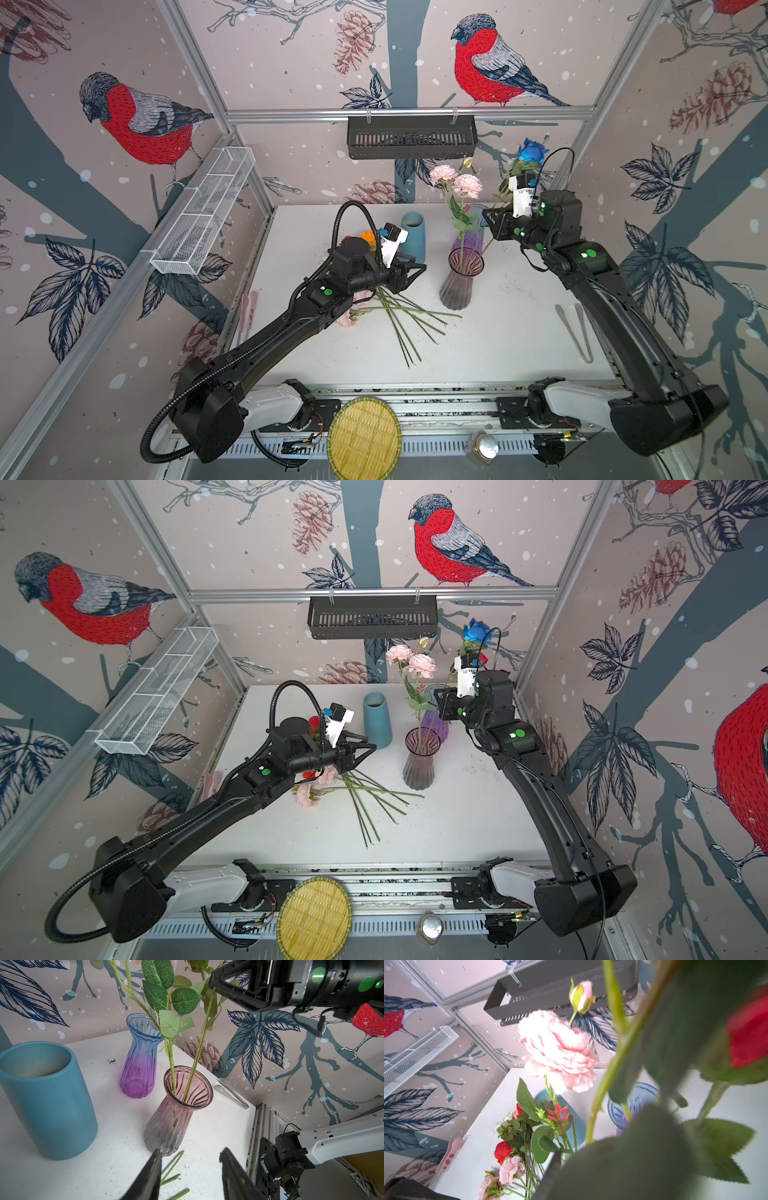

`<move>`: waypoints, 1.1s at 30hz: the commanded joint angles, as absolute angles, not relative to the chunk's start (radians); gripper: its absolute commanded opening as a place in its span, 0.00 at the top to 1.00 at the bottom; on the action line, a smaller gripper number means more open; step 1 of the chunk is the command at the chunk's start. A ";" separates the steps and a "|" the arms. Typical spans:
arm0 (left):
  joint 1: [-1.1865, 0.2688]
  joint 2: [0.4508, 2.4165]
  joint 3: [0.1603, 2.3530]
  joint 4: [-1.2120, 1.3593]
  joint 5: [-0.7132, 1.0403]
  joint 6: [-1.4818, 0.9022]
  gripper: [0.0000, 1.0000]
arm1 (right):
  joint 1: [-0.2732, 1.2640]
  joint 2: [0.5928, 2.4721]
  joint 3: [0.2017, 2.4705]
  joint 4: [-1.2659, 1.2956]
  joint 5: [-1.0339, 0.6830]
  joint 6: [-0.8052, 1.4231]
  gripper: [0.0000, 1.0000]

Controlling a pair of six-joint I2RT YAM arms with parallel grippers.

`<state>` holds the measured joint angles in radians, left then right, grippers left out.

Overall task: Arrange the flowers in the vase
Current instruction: 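Lower the blue rose into the pink vase and open the right gripper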

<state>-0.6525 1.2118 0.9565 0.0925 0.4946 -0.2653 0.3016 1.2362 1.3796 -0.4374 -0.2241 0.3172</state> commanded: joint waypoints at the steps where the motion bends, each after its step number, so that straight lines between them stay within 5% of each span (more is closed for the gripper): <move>1: -0.653 1.203 0.959 0.095 0.495 -0.267 0.53 | 0.301 1.237 1.383 -0.445 -0.239 0.313 0.46; 21: -0.653 1.211 0.959 0.106 0.497 -0.305 0.53 | 0.287 1.091 1.446 -0.439 -0.162 0.264 0.42; 33: -0.653 1.240 0.963 0.156 0.510 -0.376 0.53 | 0.338 1.046 1.425 -0.409 -0.348 0.217 0.48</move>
